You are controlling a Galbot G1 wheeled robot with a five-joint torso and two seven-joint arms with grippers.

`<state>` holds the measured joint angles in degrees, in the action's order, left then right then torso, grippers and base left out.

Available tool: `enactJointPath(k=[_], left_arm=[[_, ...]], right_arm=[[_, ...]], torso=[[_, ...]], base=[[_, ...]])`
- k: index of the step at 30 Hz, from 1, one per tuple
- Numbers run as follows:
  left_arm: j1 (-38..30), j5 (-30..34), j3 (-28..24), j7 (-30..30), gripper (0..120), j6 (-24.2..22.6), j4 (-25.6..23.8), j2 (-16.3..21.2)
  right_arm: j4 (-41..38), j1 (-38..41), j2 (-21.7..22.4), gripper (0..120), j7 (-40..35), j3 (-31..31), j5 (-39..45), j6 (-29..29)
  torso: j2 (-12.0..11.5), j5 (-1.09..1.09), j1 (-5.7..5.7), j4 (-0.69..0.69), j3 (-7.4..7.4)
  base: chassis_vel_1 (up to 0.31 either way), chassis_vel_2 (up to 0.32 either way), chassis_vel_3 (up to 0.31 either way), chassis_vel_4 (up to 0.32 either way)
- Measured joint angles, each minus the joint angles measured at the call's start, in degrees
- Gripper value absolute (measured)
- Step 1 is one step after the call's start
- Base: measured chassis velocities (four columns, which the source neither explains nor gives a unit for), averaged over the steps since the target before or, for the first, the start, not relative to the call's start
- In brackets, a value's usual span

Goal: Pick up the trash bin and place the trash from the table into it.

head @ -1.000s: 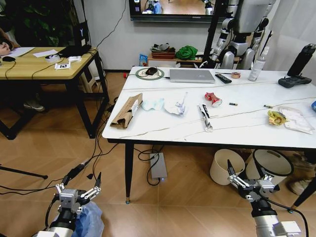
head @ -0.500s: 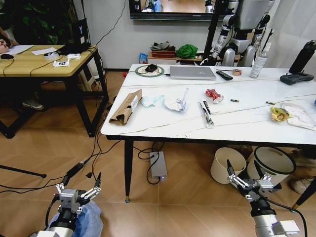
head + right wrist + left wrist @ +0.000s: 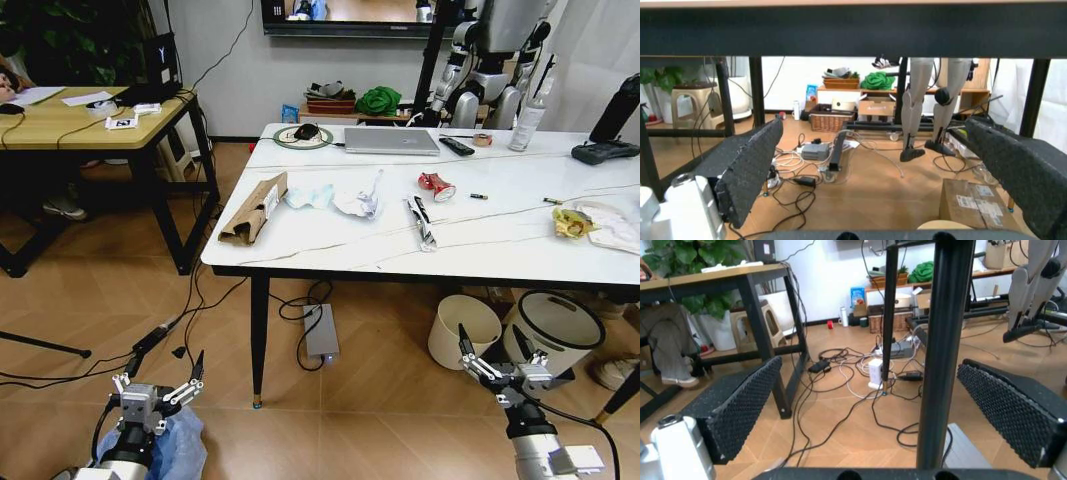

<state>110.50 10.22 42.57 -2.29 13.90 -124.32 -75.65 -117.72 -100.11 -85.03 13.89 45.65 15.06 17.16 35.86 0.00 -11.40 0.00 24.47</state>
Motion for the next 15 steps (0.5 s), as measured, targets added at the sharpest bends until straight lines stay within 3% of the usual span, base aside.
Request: enactJointPath(k=[15], left_arm=[[0.19, -0.16, -0.15, 0.00, 100, 0.01, 0.19, -0.13]], right_arm=[[0.06, -0.01, -0.31, 100, 0.17, -0.06, -0.15, 0.00]], torso=[[-3.38, 0.00, 1.30, 0.00, -2.07]], base=[[0.000, 0.000, 0.000, 0.000]])
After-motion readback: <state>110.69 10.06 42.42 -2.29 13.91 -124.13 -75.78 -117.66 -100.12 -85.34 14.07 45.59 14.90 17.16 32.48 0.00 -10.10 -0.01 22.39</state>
